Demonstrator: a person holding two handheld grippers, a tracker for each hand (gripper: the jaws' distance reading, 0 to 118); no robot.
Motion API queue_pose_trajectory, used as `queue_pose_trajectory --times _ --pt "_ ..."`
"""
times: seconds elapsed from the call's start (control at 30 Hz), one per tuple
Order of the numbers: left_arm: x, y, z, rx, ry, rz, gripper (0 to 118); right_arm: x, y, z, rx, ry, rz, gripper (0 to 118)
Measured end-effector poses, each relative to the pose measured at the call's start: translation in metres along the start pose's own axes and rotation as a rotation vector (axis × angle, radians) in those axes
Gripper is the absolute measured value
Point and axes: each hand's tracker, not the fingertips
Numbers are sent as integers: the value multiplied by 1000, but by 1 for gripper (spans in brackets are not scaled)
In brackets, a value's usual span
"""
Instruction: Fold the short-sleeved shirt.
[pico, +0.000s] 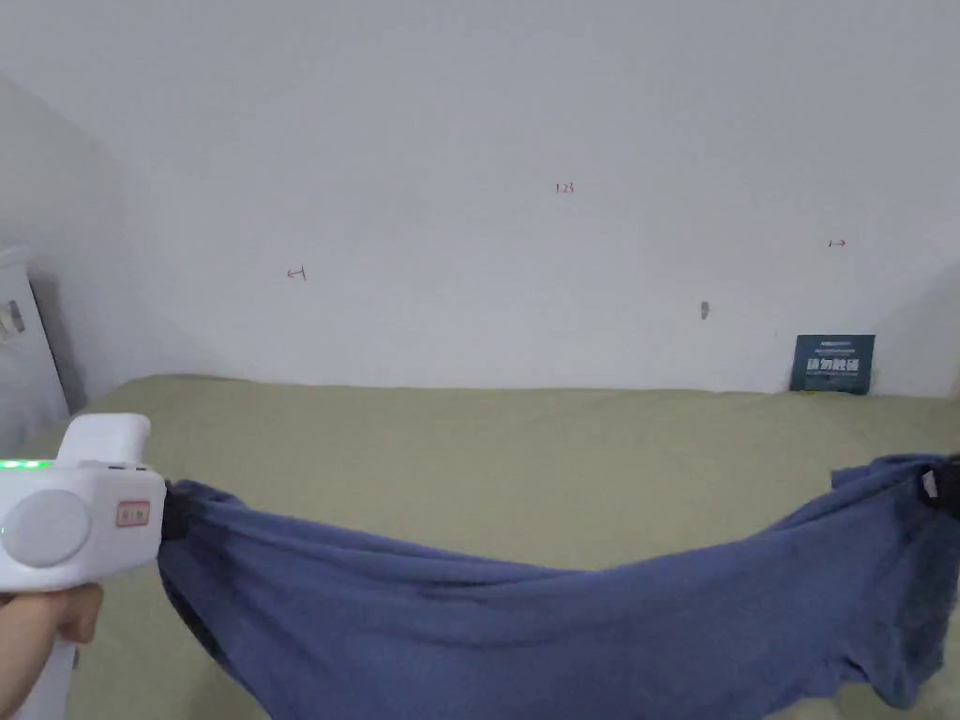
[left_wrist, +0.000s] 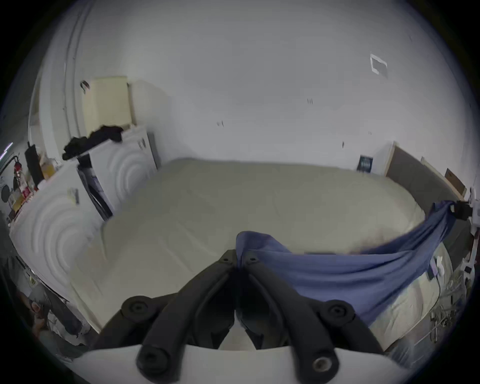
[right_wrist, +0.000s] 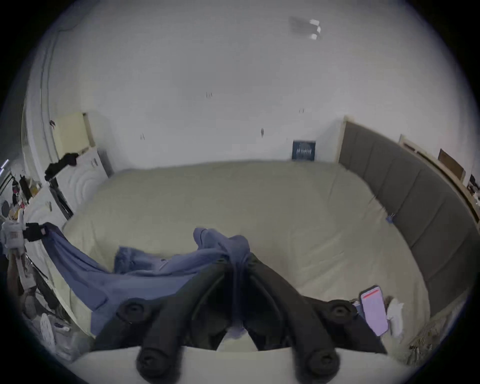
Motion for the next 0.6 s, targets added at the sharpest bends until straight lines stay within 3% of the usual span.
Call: queue_pose_trajectory --times 0.27,0.6 --pt "-3 64 48 107 20 6 0 4 39 57 105 -44 7 8" --pt "13 99 27 124 40 36 0 7 68 42 141 -85 11 8"
